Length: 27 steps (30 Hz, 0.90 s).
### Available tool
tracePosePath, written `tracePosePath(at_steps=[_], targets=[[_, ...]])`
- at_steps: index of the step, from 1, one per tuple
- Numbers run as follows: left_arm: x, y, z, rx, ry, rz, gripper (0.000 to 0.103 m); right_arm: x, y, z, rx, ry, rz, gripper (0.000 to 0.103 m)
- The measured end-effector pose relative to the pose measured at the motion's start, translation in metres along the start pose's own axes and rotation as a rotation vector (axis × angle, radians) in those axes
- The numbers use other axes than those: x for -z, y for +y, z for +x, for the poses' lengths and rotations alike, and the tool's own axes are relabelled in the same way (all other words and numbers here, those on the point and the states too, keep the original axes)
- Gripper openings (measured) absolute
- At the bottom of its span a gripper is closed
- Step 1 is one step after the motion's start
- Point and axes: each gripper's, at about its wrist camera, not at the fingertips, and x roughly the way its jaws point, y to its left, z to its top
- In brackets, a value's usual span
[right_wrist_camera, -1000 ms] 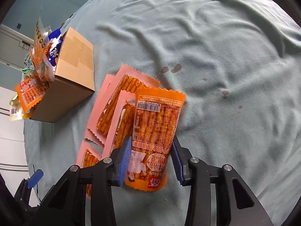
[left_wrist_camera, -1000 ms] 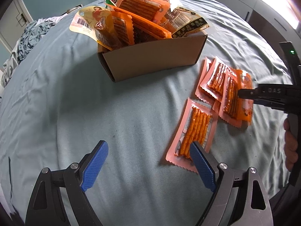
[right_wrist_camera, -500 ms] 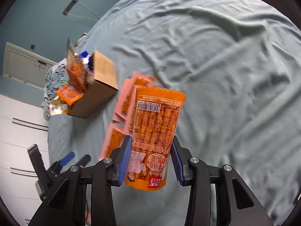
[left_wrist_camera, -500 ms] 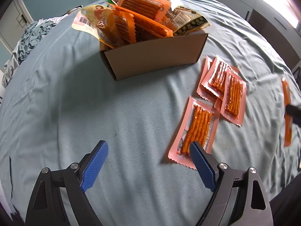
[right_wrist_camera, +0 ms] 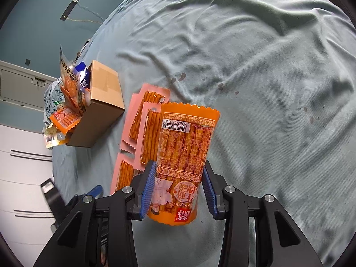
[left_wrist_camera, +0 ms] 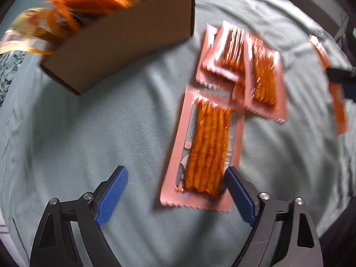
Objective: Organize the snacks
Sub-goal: 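Grasp a pink sausage-stick packet with the left gripper while the right gripper holds the orange bag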
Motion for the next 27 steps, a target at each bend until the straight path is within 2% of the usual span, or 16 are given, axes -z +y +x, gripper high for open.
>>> tracePosePath(at_steps=[8, 13, 16, 19, 20, 21, 27], targets=[[-0.025, -0.003, 0.012, 0.024, -0.064, -0.025, 0.103, -0.004, 0.002, 0.006, 0.016, 0.007, -0.007, 0.039], [-0.033, -0.003, 0.015, 0.032, -0.039, -0.027, 0.101, -0.005, 0.003, 0.008, 0.021, 0.009, -0.011, 0.039], [-0.037, -0.001, 0.013, 0.029, -0.046, -0.015, 0.092, -0.005, 0.003, 0.008, 0.024, 0.007, -0.012, 0.039], [-0.043, -0.001, 0.006, 0.034, -0.059, -0.018, 0.067, -0.005, 0.003, 0.007, 0.028, 0.002, -0.014, 0.039], [-0.045, -0.001, 0.004, 0.037, -0.061, -0.023, 0.054, -0.005, 0.003, 0.006, 0.030, 0.000, -0.016, 0.039], [-0.047, 0.002, 0.002, 0.043, -0.062, -0.032, 0.046, -0.005, 0.002, 0.006, 0.031, -0.002, -0.016, 0.039], [-0.047, 0.004, -0.002, 0.063, -0.051, -0.044, 0.037, -0.006, 0.001, 0.004, 0.040, -0.007, -0.016, 0.039]])
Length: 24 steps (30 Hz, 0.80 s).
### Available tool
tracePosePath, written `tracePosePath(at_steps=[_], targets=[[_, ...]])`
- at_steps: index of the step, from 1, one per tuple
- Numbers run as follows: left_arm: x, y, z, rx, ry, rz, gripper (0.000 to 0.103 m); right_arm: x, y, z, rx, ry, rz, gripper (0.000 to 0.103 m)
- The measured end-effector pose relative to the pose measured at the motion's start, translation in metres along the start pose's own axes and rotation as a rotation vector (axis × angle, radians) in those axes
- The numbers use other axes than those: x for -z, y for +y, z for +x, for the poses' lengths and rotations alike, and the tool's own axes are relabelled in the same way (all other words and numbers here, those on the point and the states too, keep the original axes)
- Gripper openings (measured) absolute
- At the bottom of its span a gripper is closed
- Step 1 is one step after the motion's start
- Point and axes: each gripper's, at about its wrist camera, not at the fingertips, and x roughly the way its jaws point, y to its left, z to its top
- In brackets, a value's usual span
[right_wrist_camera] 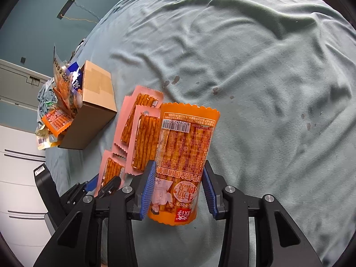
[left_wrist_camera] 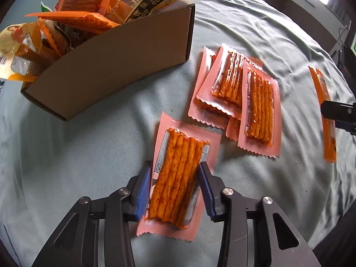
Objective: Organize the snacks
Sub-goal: 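Grasp a pink sausage-stick packet with the left gripper while the right gripper holds the orange bag, then carry the pink packet over the box and open the left gripper while the right holds the bag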
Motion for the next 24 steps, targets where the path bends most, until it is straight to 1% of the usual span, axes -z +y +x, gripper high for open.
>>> tracePosePath(at_steps=[3, 6, 7, 11, 18, 24], targets=[[0.008, 0.001, -0.005, 0.012, 0.011, -0.019, 0.035, 0.001, 0.004, -0.005, 0.016, -0.023, -0.026, 0.039], [0.019, -0.003, -0.010, 0.011, 0.017, -0.023, 0.034, 0.004, 0.011, -0.012, 0.033, -0.050, -0.070, 0.039], [0.023, -0.005, -0.005, 0.011, 0.021, -0.022, 0.034, 0.006, 0.012, -0.013, 0.037, -0.054, -0.077, 0.039], [0.033, -0.008, -0.016, 0.027, 0.026, -0.042, 0.034, 0.009, 0.011, -0.013, 0.033, -0.055, -0.086, 0.039], [0.040, -0.006, -0.051, 0.036, -0.040, -0.076, 0.034, 0.012, 0.012, -0.015, 0.056, -0.068, -0.106, 0.039], [0.054, 0.013, -0.085, 0.075, -0.102, -0.184, 0.034, 0.013, 0.010, -0.016, 0.062, -0.061, -0.086, 0.039]])
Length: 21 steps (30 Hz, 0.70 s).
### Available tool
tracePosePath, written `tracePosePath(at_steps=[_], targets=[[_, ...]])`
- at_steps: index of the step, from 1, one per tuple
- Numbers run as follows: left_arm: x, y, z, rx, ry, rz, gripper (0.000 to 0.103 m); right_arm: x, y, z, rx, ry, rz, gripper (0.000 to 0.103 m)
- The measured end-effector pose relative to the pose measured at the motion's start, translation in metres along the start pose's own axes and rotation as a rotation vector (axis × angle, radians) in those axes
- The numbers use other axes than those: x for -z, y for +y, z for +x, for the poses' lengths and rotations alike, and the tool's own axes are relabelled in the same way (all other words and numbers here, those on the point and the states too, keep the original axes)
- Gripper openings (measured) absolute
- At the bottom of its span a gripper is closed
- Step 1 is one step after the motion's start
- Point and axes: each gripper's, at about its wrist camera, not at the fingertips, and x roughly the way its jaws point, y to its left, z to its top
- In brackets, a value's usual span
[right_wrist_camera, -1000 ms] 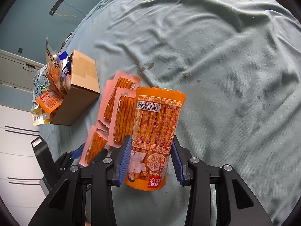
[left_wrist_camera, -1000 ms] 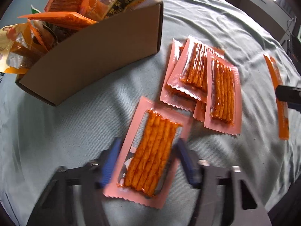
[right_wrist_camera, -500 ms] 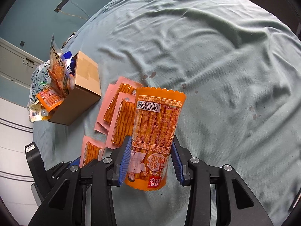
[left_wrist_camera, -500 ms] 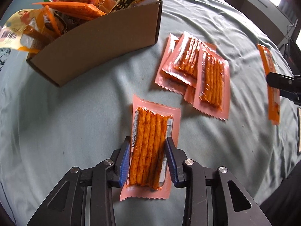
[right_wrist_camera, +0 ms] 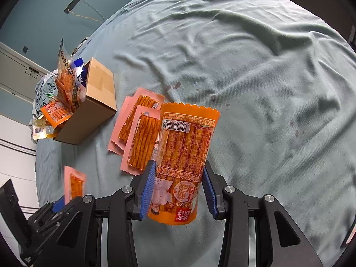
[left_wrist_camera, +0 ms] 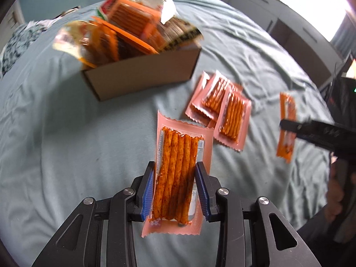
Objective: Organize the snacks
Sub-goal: 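Carry the pink packet over the box and open the left gripper while the right holds the bag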
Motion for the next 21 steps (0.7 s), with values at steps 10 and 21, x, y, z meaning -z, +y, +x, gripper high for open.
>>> tracePosePath(at_steps=[10, 21], targets=[[-0.001, 0.004, -0.033, -0.023, -0.114, -0.059, 0.034, -0.001, 0.004, 0.002, 0.006, -0.002, -0.015, 0.039], [-0.017, 0.028, -0.055, -0.009, -0.237, -0.151, 0.034, -0.006, 0.016, 0.008, -0.065, 0.014, -0.028, 0.039]])
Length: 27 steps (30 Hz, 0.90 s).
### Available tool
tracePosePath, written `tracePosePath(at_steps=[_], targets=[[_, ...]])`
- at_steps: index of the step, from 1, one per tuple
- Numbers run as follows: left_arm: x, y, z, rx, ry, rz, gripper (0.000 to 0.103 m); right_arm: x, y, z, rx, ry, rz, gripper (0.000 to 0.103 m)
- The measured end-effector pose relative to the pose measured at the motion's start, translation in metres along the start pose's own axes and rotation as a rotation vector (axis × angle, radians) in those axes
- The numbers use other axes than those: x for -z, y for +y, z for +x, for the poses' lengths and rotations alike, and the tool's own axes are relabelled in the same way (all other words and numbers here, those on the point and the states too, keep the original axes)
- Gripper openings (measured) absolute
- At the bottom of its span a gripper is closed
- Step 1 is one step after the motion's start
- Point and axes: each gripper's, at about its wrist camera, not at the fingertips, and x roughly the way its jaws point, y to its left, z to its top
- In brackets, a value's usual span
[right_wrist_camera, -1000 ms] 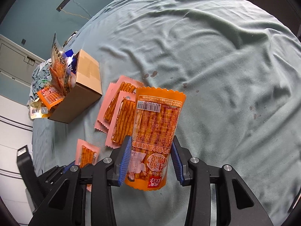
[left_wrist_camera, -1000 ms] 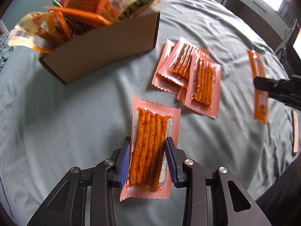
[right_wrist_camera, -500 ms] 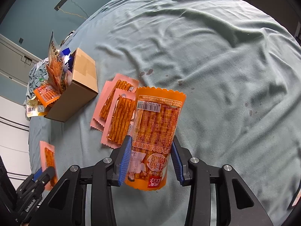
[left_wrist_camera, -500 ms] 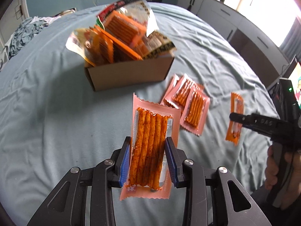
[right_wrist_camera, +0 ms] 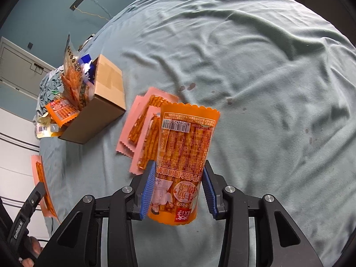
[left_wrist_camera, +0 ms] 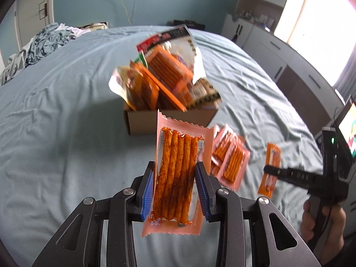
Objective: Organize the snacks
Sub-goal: 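Carry the pink packet over the box and open the left gripper while the right holds the bag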
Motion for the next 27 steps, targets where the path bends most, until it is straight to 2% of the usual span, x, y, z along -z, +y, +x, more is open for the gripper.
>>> tracePosePath(at_steps=[5, 12, 14, 15, 18, 19, 20, 21, 22, 24, 27], targets=[[-0.037, 0.012, 0.000, -0.025, -0.065, -0.055, 0.034, 0.001, 0.008, 0.006, -0.029, 0.024, -0.037, 0.039], [-0.122, 0.015, 0.015, -0.037, -0.153, -0.095, 0.034, -0.002, 0.005, 0.013, -0.040, 0.044, -0.029, 0.039], [-0.144, 0.015, 0.024, -0.074, -0.182, -0.116, 0.034, -0.003, 0.004, 0.015, -0.044, 0.049, -0.020, 0.039], [-0.154, 0.016, 0.029, -0.088, -0.186, -0.127, 0.034, -0.002, 0.003, 0.015, -0.046, 0.051, -0.017, 0.039], [-0.177, 0.019, 0.047, -0.067, -0.169, -0.154, 0.036, -0.002, 0.005, 0.017, -0.052, 0.058, -0.020, 0.039], [-0.182, 0.019, 0.052, -0.079, -0.164, -0.146, 0.039, -0.002, 0.006, 0.016, -0.050, 0.055, -0.025, 0.039], [-0.184, 0.018, 0.056, -0.091, -0.159, -0.136, 0.051, -0.002, 0.006, 0.016, -0.047, 0.052, -0.029, 0.039], [-0.186, 0.017, 0.058, -0.111, -0.155, -0.121, 0.068, -0.003, 0.006, 0.016, -0.045, 0.048, -0.029, 0.039], [-0.185, 0.016, 0.057, -0.130, -0.162, -0.112, 0.073, -0.003, 0.006, 0.016, -0.045, 0.045, -0.028, 0.039], [-0.179, 0.017, 0.049, -0.160, -0.180, -0.096, 0.075, -0.003, 0.004, 0.015, -0.045, 0.042, -0.021, 0.039], [-0.156, 0.021, 0.034, -0.199, -0.150, -0.069, 0.075, -0.003, 0.001, 0.014, -0.056, 0.043, -0.003, 0.039]])
